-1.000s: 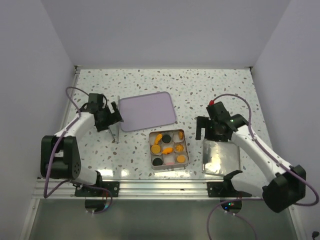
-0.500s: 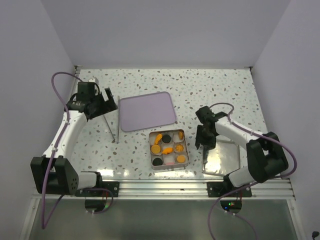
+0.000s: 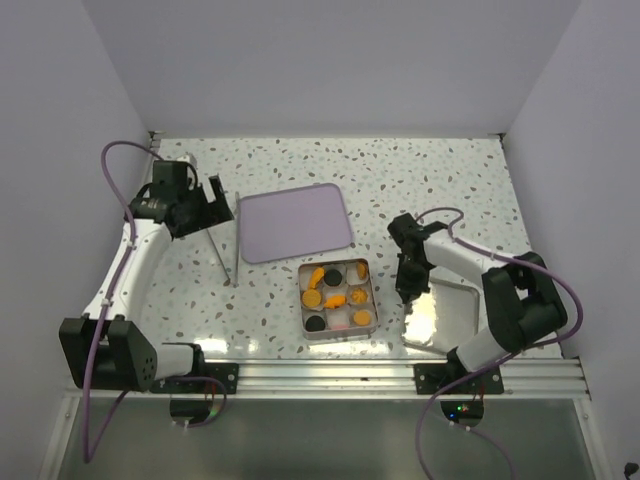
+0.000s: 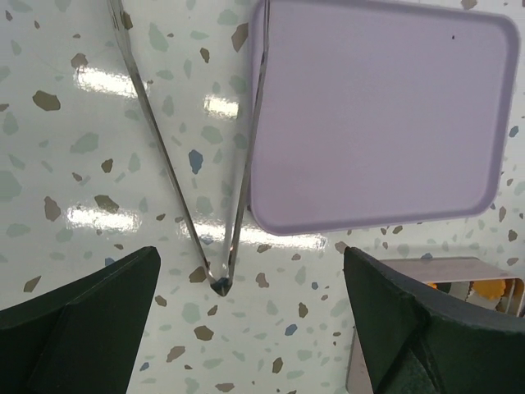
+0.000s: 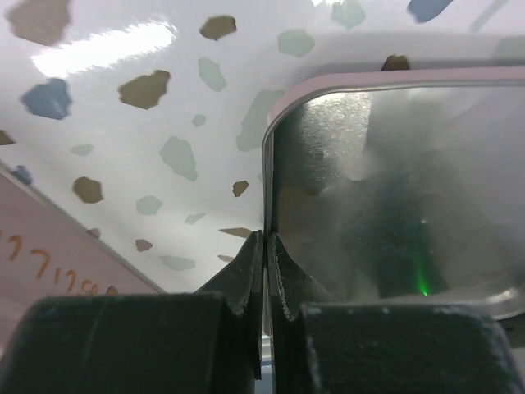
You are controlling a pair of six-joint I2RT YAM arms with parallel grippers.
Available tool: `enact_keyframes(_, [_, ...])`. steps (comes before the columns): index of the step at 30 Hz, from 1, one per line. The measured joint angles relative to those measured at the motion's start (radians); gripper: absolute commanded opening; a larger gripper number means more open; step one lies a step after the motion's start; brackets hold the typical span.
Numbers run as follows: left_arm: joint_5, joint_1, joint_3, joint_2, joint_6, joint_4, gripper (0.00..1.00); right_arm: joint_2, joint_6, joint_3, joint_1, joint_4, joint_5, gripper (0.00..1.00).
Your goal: Pack the cookies
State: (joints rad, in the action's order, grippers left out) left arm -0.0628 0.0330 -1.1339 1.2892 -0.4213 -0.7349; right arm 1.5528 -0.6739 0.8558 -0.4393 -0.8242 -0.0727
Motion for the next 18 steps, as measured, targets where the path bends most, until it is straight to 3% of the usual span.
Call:
enact_keyframes(4, [0.000, 0.000, -0.064, 0.000, -0.001, -0.010, 1.00, 0.000, 0.024, 0.134, 0.000, -0.093, -0.037, 0.00])
enact_keyframes(11, [-0.014, 0.000, -0.180, -0.024, -0.006, -0.006, 1.00, 0.001, 0.111, 0.647, 0.001, -0.229, -0.021, 0.00])
enact_keyframes(15, [-0.108, -0.011, -0.183, -0.061, -0.038, 0.040, 1.00, -0.003, 0.143, 0.894, 0.003, -0.233, 0.162, 0.00])
enact_keyframes(18, [-0.254, -0.060, -0.115, -0.105, -0.105, 0.170, 1.00, -0.028, 0.110, 0.951, 0.003, -0.162, 0.388, 0.00])
